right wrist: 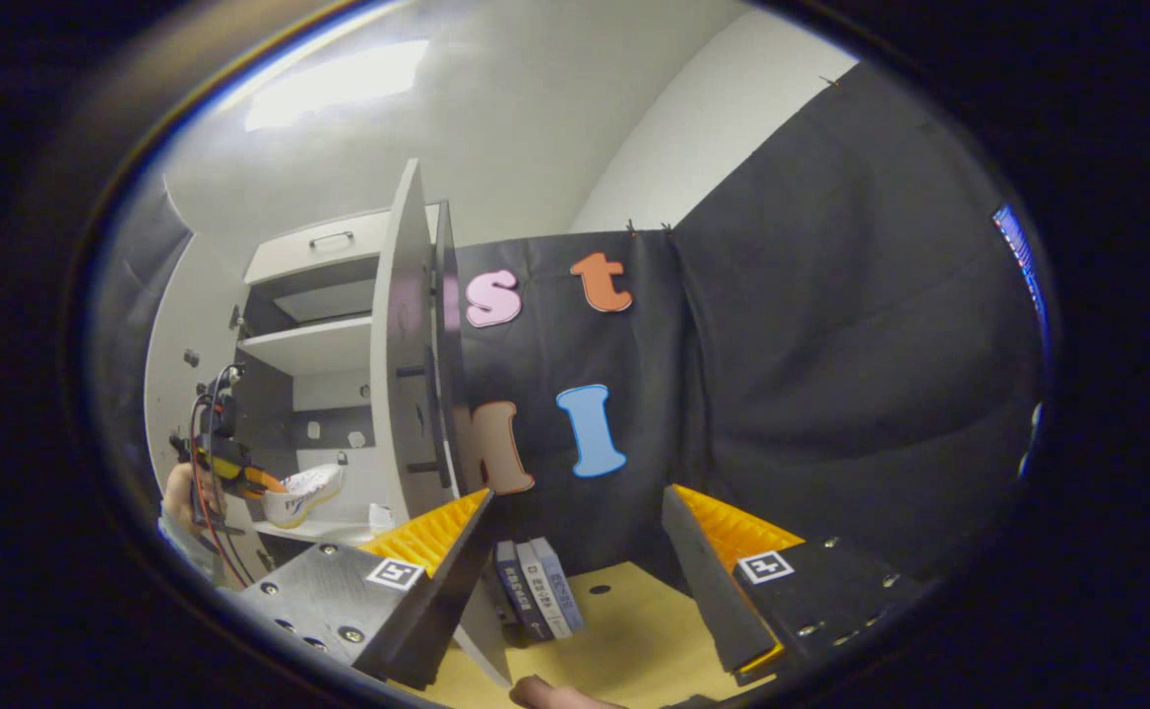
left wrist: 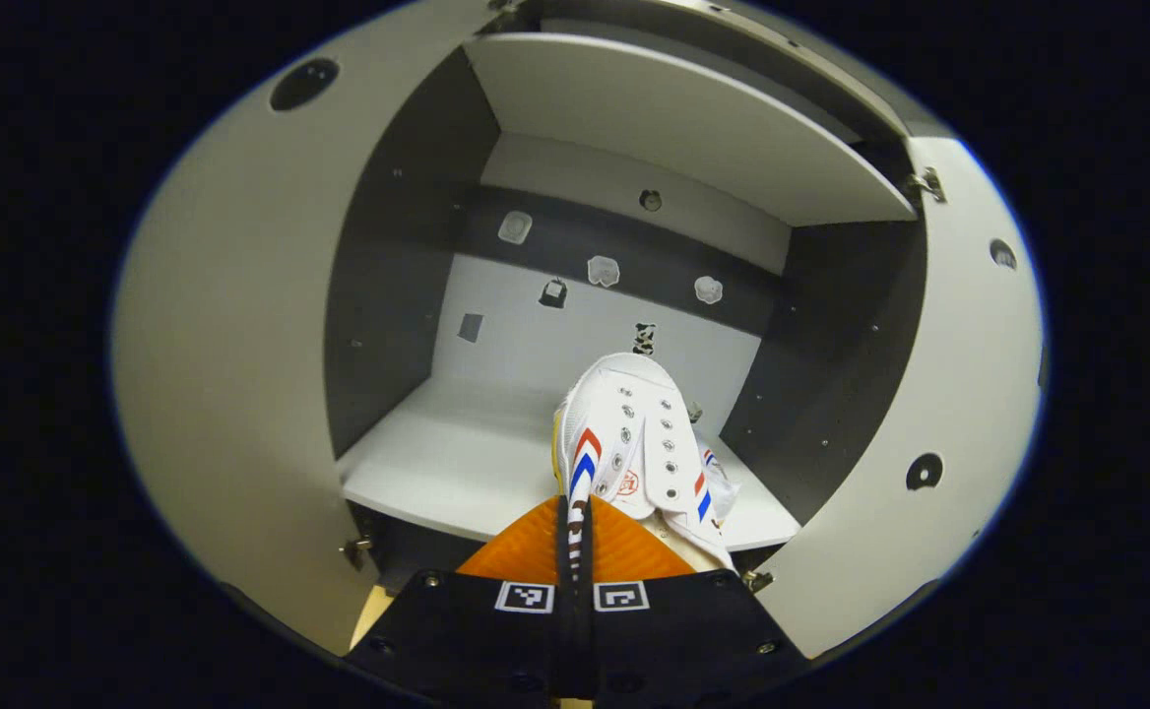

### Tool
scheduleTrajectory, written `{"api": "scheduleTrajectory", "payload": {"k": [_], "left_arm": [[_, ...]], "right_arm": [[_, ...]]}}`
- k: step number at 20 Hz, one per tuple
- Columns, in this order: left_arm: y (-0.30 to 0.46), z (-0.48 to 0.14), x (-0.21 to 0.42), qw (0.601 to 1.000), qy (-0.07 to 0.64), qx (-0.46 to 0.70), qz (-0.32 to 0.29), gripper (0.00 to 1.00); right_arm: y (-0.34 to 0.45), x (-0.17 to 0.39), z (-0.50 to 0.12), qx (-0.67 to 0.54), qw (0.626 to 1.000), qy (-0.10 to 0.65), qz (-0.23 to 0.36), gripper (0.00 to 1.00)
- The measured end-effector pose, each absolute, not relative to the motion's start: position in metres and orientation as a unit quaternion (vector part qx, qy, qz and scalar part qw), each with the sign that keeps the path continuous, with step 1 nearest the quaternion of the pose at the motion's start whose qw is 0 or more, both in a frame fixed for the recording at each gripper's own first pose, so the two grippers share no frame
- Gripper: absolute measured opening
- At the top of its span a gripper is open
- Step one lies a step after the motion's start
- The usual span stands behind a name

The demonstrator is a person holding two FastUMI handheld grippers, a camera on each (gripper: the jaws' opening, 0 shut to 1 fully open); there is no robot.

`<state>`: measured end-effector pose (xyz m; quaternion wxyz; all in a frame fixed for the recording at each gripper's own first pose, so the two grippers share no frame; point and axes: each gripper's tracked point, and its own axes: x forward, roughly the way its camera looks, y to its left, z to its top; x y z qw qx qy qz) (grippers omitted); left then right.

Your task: Grab one shoe with the right hand and put it into the shoe cabinet, grab the other shoe with the left hand and put it into the shoe cabinet; then close the right door with the right hand and the left door with the left hand.

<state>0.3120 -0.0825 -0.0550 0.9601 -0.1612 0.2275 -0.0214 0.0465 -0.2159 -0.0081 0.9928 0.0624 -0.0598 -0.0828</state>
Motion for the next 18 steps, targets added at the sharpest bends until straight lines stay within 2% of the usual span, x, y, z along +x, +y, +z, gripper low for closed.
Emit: {"api": "scheduleTrajectory", "payload": {"k": [1,2,8,9,12,16,18], "left_arm": [[-0.082,-0.061,0.329,0.956,0.241,-0.167,-0.019,0.00],[-0.079,-0.071,0.344,0.953,0.254,-0.166,-0.011,0.01],[-0.054,-0.128,0.398,0.940,0.309,-0.141,0.034,0.01],[-0.055,-0.127,0.401,0.938,0.309,-0.154,0.030,0.00],[-0.049,-0.132,0.412,0.939,0.305,-0.158,0.031,0.01],[-0.054,-0.129,0.413,0.937,0.299,-0.179,0.024,0.09],[-0.044,-0.114,0.414,0.952,0.266,-0.151,0.033,0.17]], "right_arm": [[-0.220,0.047,-0.010,0.060,0.993,-0.057,-0.086,1.00],[-0.222,0.048,-0.013,0.060,0.993,-0.055,-0.087,0.96],[-0.232,0.057,-0.025,0.058,0.993,-0.044,-0.094,0.99],[-0.231,0.059,-0.027,0.057,0.993,-0.041,-0.091,0.96],[-0.228,0.063,-0.033,0.041,0.995,-0.030,-0.087,0.96],[-0.221,0.064,-0.041,0.014,0.997,-0.016,-0.081,1.00],[-0.215,0.064,-0.045,0.006,0.997,-0.012,-0.077,1.00]]}}
